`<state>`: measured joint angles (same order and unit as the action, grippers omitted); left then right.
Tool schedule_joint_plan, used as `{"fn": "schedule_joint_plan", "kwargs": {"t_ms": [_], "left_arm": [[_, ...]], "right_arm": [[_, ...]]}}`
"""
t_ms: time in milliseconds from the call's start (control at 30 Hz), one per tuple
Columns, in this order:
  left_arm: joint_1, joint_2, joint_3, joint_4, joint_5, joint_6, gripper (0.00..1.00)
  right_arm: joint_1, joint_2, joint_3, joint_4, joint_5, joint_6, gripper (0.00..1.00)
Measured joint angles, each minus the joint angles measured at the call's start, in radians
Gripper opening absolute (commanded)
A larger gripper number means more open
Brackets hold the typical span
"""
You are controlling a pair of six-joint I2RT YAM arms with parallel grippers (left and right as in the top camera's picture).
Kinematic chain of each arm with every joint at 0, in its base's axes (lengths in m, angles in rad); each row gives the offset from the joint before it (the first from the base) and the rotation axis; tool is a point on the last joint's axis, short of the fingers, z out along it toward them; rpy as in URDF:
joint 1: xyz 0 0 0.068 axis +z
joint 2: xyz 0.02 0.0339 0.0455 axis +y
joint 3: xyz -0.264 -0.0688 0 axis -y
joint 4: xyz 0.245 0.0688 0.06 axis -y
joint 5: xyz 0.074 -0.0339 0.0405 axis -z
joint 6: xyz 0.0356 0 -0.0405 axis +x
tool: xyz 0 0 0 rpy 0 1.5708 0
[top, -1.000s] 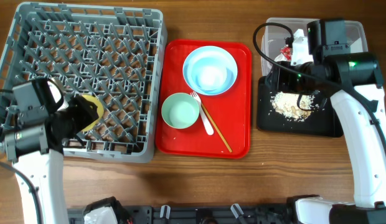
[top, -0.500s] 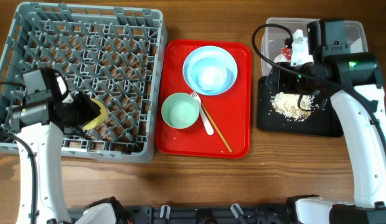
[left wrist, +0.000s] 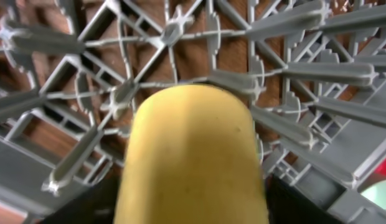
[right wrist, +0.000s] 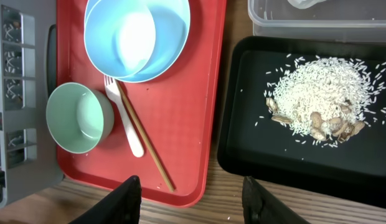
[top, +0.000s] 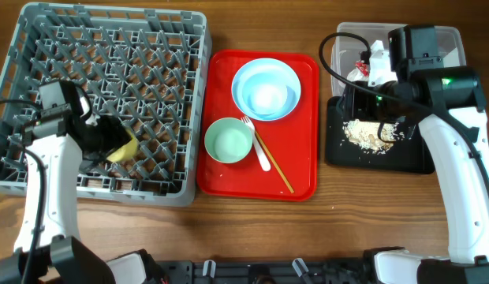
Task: Sort waste into correct bins and load items into the dishwasher rack
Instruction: 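Release the yellow cup in the rack and raise left gripper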
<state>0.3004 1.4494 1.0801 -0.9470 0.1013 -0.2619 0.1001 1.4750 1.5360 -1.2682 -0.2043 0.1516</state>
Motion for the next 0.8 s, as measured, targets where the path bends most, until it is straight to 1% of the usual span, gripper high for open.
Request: {"fn": "schedule_joint_plan", "kwargs": {"t_ms": [167, 233, 333, 400, 433, 467, 567, 700, 800], "left_arm": [[0.000, 0.004, 0.022, 0.026, 0.000, -0.005, 1.00], [0.000, 0.004, 0.064, 0.019, 0.001, -0.005, 1.00], [0.000, 0.004, 0.138, 0.005, 0.031, -0.005, 1.00], [-0.007, 0.004, 0.182, 0.002, 0.066, -0.005, 1.00], [-0.014, 0.003, 0.193, 0.003, 0.076, -0.006, 1.00], [-0.027, 0.002, 0.200, 0.004, 0.086, -0.006, 1.00], [-0.111, 0.000, 0.204, 0.003, 0.098, -0.007, 1.00], [-0.285, 0.000, 0.204, 0.013, 0.098, -0.009, 1.00], [-0.389, 0.000, 0.204, 0.040, 0.098, -0.010, 1.00]], "right_arm": [[0.000, 0.000, 0.000, -0.006, 0.000, 0.000, 0.54], [0.000, 0.000, 0.000, -0.007, 0.000, 0.000, 0.58], [0.000, 0.000, 0.000, -0.007, 0.001, -0.002, 0.70], [0.000, 0.000, 0.000, -0.008, 0.003, -0.010, 0.84], [0.000, 0.000, 0.000, -0.008, 0.003, -0.008, 0.89], [0.000, 0.000, 0.000, -0.008, 0.003, -0.006, 1.00], [0.000, 0.000, 0.000, -0.008, 0.005, -0.018, 1.00], [0.000, 0.000, 0.000, -0.008, 0.005, -0.018, 1.00], [0.000, 0.000, 0.000, -0.008, 0.012, -0.016, 1.00]]}}
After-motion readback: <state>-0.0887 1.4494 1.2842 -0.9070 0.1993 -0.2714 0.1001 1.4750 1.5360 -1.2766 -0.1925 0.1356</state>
